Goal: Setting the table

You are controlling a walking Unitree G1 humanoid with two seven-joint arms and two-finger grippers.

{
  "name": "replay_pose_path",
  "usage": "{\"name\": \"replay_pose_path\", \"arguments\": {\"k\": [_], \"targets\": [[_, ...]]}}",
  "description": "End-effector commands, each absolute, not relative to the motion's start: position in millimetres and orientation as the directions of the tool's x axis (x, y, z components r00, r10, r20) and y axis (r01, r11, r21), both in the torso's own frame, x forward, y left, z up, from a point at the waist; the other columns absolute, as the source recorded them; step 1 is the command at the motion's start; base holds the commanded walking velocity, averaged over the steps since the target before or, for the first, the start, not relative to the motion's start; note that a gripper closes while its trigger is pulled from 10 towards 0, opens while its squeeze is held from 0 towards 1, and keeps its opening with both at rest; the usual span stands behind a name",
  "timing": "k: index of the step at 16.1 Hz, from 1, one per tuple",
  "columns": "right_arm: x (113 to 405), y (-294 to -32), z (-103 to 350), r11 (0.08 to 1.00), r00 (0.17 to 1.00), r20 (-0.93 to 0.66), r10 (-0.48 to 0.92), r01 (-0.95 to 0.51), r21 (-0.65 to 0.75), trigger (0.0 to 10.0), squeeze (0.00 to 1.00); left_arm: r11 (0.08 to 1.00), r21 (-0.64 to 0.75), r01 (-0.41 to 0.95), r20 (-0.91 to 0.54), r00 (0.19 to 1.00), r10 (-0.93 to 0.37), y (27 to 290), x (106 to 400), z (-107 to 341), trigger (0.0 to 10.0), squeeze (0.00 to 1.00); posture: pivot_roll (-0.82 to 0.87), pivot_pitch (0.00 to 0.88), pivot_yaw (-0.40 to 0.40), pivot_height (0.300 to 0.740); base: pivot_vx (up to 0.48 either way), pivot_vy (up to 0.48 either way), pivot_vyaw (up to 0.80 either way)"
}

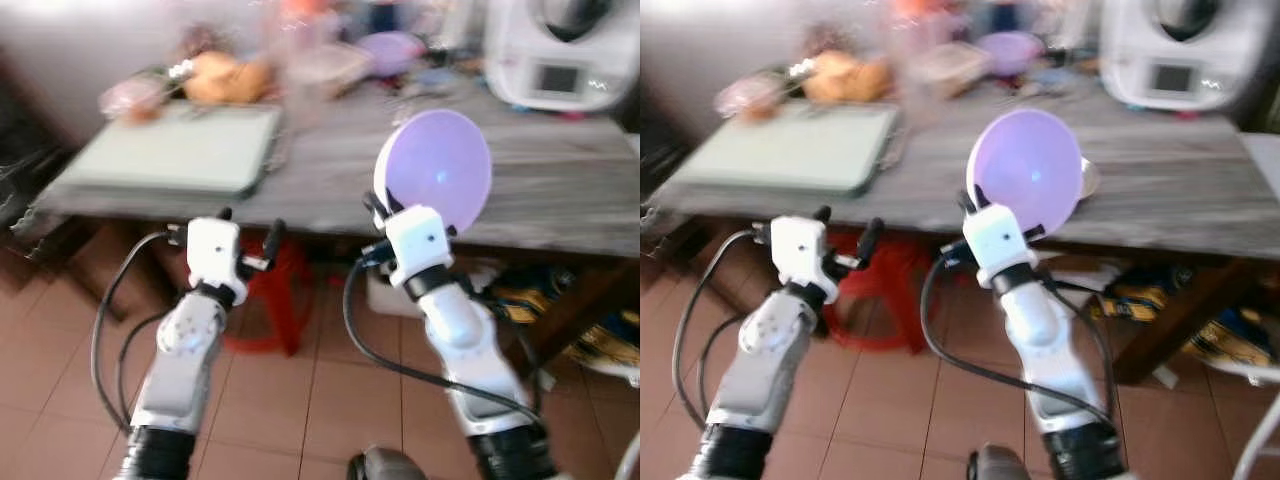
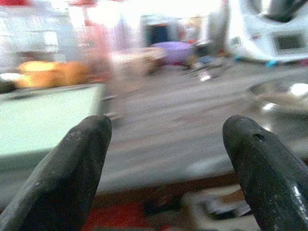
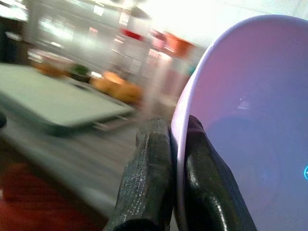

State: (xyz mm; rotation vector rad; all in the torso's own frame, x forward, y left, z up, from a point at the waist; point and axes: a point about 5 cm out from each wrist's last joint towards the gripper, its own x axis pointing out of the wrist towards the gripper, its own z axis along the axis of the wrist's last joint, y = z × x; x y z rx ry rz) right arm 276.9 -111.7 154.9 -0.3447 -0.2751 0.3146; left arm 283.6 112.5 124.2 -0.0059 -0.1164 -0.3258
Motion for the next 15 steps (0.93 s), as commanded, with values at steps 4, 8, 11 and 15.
{"name": "replay_pose_path", "arguments": {"k": [4, 8, 11, 15], "targets": [[279.5, -110.6, 159.6, 0.902, 0.915, 0.229, 0.332, -0.237, -0.360, 10.0, 0.00, 0.943, 0.029, 0.333, 0.108, 0.936, -0.334, 113.8, 281.4, 124.4, 10.0, 0.00, -0.05, 0.000, 0.042, 0.740, 0.476, 0.000, -0.40], [279.7, -109.3, 159.3, 0.901, 0.914, 0.227, 0.336, -0.241, -0.361, 10.0, 0.00, 0.944, 0.019, 0.328, 0.103, 0.939, -0.328, 114.3, 280.2, 123.7, 10.0, 0.00, -0.04, 0.000, 0.040, 0.740, 0.369, 0.000, 0.00], [282.8, -111.9, 153.2, 0.895, 0.933, 0.193, 0.303, -0.210, -0.393, 10.0, 0.00, 0.944, 0.022, 0.329, 0.102, 0.939, -0.329, 114.8, 279.4, 123.6, 10.0, 0.00, -0.04, 0.000, 0.040, 0.740, 0.311, 0.000, 0.00], [287.5, -117.4, 147.8, 0.912, 0.954, 0.150, 0.258, -0.189, -0.364, 10.0, 0.00, 0.949, -0.004, 0.314, 0.077, 0.947, -0.313, 123.1, 273.4, 120.6, 10.0, 0.00, -0.04, 0.000, 0.042, 0.740, 0.000, 0.000, 0.00]]}}
